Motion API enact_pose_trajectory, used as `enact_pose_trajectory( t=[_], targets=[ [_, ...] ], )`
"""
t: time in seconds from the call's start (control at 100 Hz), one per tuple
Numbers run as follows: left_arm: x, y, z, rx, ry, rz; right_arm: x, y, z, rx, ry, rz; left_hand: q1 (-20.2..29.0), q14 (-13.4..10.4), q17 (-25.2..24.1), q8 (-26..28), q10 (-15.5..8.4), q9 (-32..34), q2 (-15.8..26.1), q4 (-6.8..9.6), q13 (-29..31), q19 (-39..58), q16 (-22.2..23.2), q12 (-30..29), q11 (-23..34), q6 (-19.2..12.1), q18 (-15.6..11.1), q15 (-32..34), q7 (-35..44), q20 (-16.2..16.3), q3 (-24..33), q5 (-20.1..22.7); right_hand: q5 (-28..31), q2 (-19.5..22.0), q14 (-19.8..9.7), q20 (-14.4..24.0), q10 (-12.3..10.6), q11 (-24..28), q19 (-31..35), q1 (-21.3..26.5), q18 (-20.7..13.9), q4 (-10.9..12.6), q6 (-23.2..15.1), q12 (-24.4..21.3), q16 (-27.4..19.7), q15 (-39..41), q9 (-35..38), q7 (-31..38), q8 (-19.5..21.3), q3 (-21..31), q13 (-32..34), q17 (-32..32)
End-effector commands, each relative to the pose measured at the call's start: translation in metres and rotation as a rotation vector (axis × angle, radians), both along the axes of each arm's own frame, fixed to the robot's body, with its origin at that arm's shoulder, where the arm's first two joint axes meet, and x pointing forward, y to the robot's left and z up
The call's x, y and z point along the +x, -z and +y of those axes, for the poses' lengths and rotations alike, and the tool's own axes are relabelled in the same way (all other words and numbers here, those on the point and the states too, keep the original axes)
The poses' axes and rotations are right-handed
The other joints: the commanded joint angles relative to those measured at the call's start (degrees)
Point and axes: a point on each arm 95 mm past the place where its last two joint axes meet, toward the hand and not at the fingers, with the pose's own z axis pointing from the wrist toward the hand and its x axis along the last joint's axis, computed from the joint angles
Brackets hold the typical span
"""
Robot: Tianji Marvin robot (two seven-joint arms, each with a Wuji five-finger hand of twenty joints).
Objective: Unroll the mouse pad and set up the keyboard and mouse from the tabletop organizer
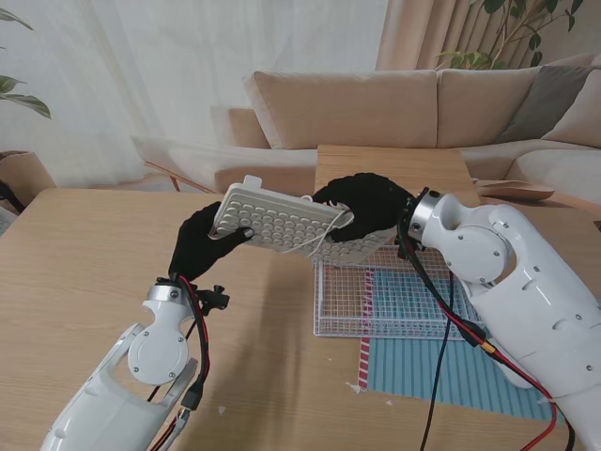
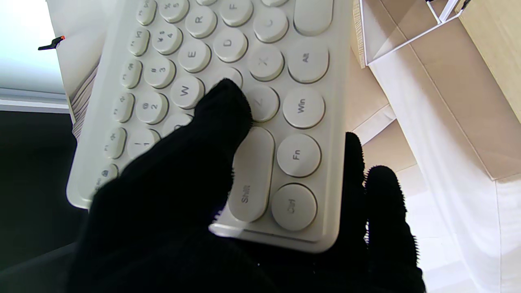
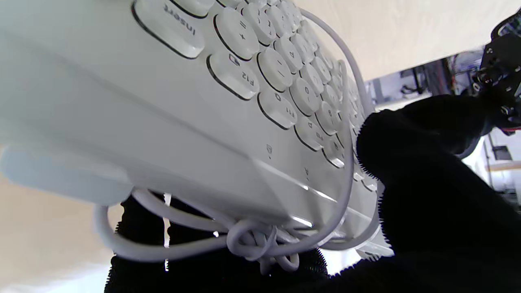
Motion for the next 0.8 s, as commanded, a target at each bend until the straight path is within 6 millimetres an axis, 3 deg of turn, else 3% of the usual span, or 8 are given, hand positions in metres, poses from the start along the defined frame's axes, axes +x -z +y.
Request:
enact_pose_trajectory(
  t=[0.0, 0.04, 0.06, 0.1, 0.13, 0.17, 0.37, 0.79],
  targets=[
    [0.001, -0.002, 0.002, -0.005, -0.007, -0.001, 0.000, 0.010, 0.007, -0.018, -0.007, 0.040, 5.93, -0.90, 0.24, 2.77, -2.34, 1.29, 5.52, 1.80, -0.47, 1.27, 0.97, 1.61, 2.13, -4.46, -2.57, 0.36, 7.58, 0.07, 8.90, 1.20, 3.52, -1.22, -1.96, 1.67, -1.50, 3.55, 4.03, 4.41, -0.02, 1.39, -1.42, 2.57, 2.01, 3.98, 2.95, 3.45, 2.53, 4.53, 4.14, 2.42],
    [0.001, -0.002, 0.002, -0.007, -0.008, -0.001, 0.001, 0.010, 0.009, -0.013, -0.004, 0.027, 5.93, -0.89, 0.22, 2.71, -2.38, 1.28, 5.54, 1.80, -0.48, 1.29, 0.99, 1.59, 2.12, -4.44, -2.59, 0.36, 7.57, 0.08, 8.91, 1.18, 5.34, -1.45, -2.65, 1.81, -1.83, 5.42, 6.43, 7.36, 0.04, 1.33, -2.38, 4.52, 3.30, 6.92, 5.70, 6.38, 4.41, 7.68, 7.04, 4.77],
    [0.001, -0.002, 0.002, -0.007, -0.009, -0.001, 0.002, 0.011, 0.010, -0.009, -0.004, 0.022, 5.92, -0.88, 0.21, 2.69, -2.36, 1.29, 5.53, 1.79, -0.46, 1.30, 1.00, 1.59, 2.12, -4.47, -2.61, 0.37, 7.57, 0.08, 8.89, 1.17, 5.90, -1.77, -2.89, 1.87, -2.04, 6.07, 7.52, 8.99, 0.07, -0.29, -3.03, 5.36, 3.86, 8.17, 7.03, 7.99, 4.74, 8.32, 8.29, 5.78],
    [0.001, -0.002, 0.002, -0.008, -0.011, 0.001, 0.004, 0.011, 0.012, 0.003, -0.005, 0.012, 5.85, -0.82, 0.22, 2.65, -2.34, 1.27, 5.54, 1.78, -0.48, 1.32, 1.01, 1.55, 2.10, -4.52, -2.59, 0.36, 7.56, 0.09, 8.86, 1.15, 5.59, -3.87, -3.20, 1.88, -2.07, 7.02, 9.85, 14.49, 0.32, -4.43, -5.26, 7.05, 5.10, 10.98, 11.28, 18.49, -0.39, 8.91, 11.66, 8.03],
    [0.001, -0.002, 0.002, -0.010, -0.013, 0.003, 0.005, 0.011, 0.013, 0.017, -0.005, 0.004, 5.91, -0.84, 0.18, 2.61, -2.37, 1.25, 5.52, 1.81, -0.54, 1.33, 1.00, 1.51, 2.07, -4.55, -2.53, 0.31, 7.57, 0.10, 8.88, 1.17, 6.15, -4.70, -3.44, 2.14, -1.95, 7.75, 11.29, 17.98, 0.32, -5.02, -6.85, 7.85, 5.86, 12.96, 14.37, 24.21, -2.80, 9.89, 14.06, 9.82],
    [0.001, -0.001, 0.002, -0.012, -0.014, 0.005, 0.006, 0.012, 0.015, 0.038, -0.004, -0.012, 5.90, -0.74, 0.10, 2.50, -2.38, 1.24, 5.55, 1.82, -0.54, 1.32, 1.00, 1.45, 2.03, -4.47, -2.46, 0.28, 7.54, 0.10, 8.83, 1.19, 8.67, -4.69, -3.15, 2.55, -1.67, 8.40, 12.68, 20.16, 0.69, -5.19, -8.00, 8.41, 6.56, 14.84, 17.38, 26.56, -3.23, 11.26, 16.44, 11.57],
    [0.004, -0.005, 0.001, -0.026, -0.024, 0.013, 0.008, 0.003, 0.021, 0.122, -0.012, -0.054, 5.62, -0.48, -0.44, 2.22, -2.52, 1.12, 5.68, 1.87, -0.72, 1.62, 1.01, 1.30, 1.86, -5.08, -2.31, 0.33, 7.52, 0.29, 8.56, 1.10, 14.49, -5.81, -1.03, 3.00, 0.10, 7.30, 13.88, 22.43, 1.76, -6.04, -8.57, 9.90, 7.77, 16.65, 21.41, 28.94, -4.48, 14.18, 18.60, 13.01],
    [-0.003, -0.032, 0.005, -0.114, -0.031, -0.030, 0.002, -0.048, 0.042, 0.234, -0.114, -0.153, 5.14, -0.73, -0.77, 1.27, -2.93, 1.34, 5.89, 2.02, -0.59, 1.87, 0.70, 0.69, 1.25, -5.75, -2.27, 0.41, 7.28, 0.44, 8.00, 1.15, 15.75, -6.22, -0.53, 3.02, 0.66, 6.98, 13.68, 23.03, 1.50, -6.37, -8.50, 11.26, 8.90, 17.13, 21.80, 28.87, -3.12, 16.33, 18.27, 12.95]
  ],
)
